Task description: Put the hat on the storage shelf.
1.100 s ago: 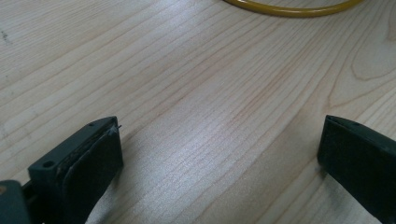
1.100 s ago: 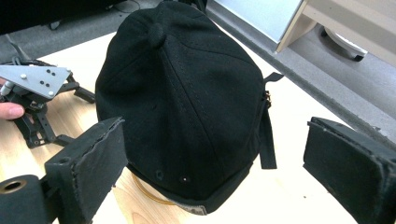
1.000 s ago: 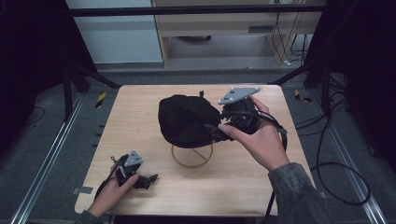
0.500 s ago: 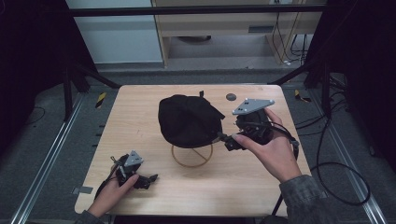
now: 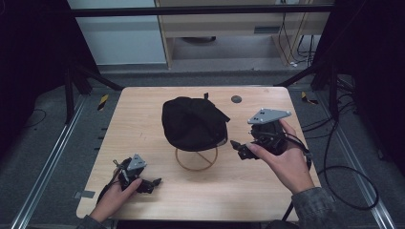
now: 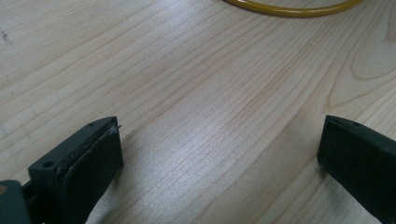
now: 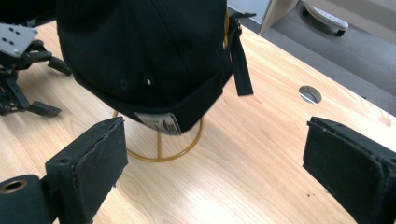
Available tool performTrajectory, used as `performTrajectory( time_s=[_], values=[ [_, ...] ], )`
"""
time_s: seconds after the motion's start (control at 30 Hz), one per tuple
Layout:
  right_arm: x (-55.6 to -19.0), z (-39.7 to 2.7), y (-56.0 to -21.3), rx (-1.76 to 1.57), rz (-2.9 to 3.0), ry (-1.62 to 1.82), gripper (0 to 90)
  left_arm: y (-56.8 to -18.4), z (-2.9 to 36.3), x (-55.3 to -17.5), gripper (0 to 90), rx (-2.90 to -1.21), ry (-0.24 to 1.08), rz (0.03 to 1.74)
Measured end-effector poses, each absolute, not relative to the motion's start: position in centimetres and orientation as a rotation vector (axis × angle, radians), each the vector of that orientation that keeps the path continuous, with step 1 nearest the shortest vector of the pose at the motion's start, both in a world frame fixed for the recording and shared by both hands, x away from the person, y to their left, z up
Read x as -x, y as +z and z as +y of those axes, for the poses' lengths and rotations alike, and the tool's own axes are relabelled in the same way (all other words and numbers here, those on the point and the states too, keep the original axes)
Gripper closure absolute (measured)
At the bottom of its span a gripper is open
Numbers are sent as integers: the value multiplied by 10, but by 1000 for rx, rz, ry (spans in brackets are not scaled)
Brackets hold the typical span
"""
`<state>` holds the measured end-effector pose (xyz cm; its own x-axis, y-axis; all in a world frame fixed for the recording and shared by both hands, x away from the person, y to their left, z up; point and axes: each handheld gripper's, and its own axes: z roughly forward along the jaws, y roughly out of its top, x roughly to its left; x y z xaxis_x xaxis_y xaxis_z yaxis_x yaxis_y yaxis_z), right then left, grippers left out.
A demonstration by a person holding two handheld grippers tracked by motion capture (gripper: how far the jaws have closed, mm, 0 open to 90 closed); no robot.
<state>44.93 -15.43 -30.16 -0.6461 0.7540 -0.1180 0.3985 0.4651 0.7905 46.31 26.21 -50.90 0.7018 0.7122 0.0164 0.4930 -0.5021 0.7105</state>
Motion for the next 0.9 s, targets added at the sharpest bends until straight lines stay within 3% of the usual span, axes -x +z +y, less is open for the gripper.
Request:
performTrajectory(
  time_s=[0.4, 0.9],
  values=[
    [-440, -166, -324, -1013, 2262, 1053, 71, -509, 262, -463, 0, -2212, 403, 910],
    [-430, -165, -378, -1033, 2308, 964, 110, -509, 262, -463, 0, -2213, 402, 907]
  ],
)
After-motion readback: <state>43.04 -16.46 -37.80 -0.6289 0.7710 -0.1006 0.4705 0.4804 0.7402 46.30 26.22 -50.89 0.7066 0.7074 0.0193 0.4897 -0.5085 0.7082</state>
